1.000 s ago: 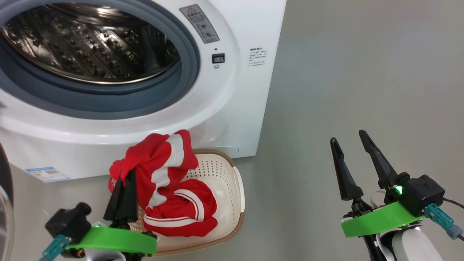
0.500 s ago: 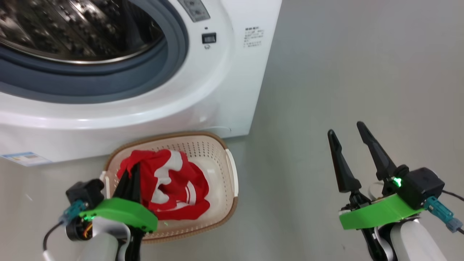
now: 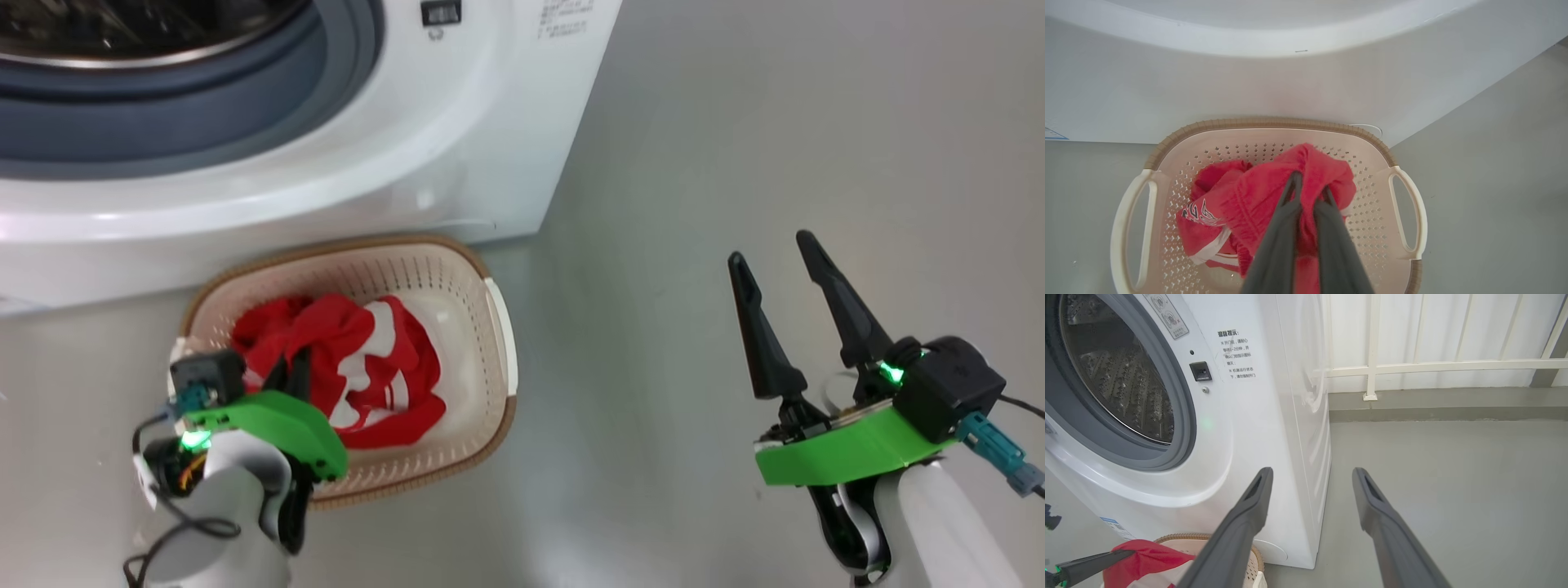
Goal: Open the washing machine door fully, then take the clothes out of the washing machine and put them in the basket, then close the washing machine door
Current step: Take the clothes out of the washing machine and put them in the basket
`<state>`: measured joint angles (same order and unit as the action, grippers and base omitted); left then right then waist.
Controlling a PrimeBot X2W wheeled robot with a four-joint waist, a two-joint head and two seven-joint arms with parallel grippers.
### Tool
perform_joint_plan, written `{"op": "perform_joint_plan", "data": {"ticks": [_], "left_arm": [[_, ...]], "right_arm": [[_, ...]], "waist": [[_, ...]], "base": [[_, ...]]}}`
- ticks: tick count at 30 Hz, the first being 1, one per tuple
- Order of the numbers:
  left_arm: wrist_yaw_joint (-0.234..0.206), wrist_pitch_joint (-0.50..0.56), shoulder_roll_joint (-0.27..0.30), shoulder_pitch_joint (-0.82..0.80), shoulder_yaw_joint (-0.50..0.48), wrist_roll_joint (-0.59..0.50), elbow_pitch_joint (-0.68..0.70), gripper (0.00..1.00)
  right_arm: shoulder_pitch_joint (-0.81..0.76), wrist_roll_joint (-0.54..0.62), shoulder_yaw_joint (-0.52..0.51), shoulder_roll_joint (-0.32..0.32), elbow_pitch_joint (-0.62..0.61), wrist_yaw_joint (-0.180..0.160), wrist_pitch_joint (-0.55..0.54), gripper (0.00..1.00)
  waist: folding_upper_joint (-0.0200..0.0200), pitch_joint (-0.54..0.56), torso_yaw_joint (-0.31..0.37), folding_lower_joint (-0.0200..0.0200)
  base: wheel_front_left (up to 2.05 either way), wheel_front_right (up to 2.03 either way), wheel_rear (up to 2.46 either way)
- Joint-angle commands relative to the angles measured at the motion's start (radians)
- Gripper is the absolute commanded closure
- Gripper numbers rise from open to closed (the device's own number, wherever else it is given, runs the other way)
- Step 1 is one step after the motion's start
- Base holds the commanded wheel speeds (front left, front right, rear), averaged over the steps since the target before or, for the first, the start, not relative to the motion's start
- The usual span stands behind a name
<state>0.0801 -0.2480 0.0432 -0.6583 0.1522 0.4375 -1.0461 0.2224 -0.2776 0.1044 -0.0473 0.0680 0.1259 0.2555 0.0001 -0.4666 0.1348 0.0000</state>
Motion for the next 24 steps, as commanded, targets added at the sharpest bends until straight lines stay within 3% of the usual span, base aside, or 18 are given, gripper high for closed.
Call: {"op": "perform_joint_plan", "data": {"ticks": [1,11,24], "left_arm": [[0.002,-0.007,0.026,-0.009,-0.019,-0.008,0.005,1.00],[0.023,0.015,0.032,-0.117,0.016,-0.013,-0.173,1.00],[0.025,0.029,0.034,-0.156,0.032,-0.002,-0.227,1.00]], "right_arm": [[0.015,0.002,0.022,-0.003,-0.028,0.005,0.006,0.00],[0.065,-0.009,0.037,-0.003,-0.033,0.005,0.006,0.00],[0.097,-0.023,0.050,-0.003,-0.025,0.005,0.006,0.00]], "waist": [[-0.0001,-0.050,0.004,0.0000],[-0.0001,-0.139,0.009,0.0000],[-0.0001,-0.192,0.015,0.0000]], "base": [[0.00,0.00,0.00],[0.00,0.00,0.00],[0.00,0.00,0.00]]}}
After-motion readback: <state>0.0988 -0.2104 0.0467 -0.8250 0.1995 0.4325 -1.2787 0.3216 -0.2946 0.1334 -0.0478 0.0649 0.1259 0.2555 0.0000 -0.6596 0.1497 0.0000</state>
